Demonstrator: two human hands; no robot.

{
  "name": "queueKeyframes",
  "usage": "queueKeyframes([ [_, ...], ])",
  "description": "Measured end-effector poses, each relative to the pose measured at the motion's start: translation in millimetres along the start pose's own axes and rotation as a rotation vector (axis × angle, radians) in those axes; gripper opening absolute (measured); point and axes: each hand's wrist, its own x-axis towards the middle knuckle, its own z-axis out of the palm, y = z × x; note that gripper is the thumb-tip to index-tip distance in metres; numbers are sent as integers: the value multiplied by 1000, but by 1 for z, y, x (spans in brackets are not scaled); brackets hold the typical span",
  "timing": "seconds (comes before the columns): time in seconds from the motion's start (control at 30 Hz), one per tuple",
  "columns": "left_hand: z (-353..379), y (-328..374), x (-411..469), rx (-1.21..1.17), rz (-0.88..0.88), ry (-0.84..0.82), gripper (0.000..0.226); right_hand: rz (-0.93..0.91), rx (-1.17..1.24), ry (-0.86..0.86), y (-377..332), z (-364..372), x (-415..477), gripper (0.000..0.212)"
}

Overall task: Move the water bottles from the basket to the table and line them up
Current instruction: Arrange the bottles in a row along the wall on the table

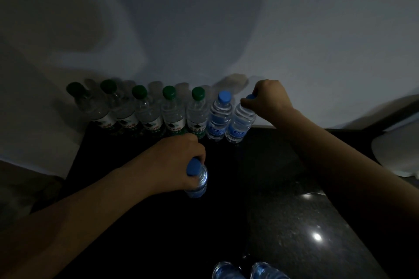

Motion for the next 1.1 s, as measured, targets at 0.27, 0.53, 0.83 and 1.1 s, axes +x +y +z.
queueKeyframes([
  [0.27, -1, 6, 13, 23, 25, -33, 20, 33, 67, -53, 13, -6, -19, 49],
  [0.53, -9, 41, 56, 116, 92, 20, 21, 80, 148, -90, 72, -11, -92, 40],
  [0.83, -1, 93, 126, 209, 172, 100, 21, 221, 245, -63, 138, -9, -157, 33],
  [1.1, 0, 116, 177, 292, 292, -15, 27, 273, 274, -79, 167, -6, -166, 36],
])
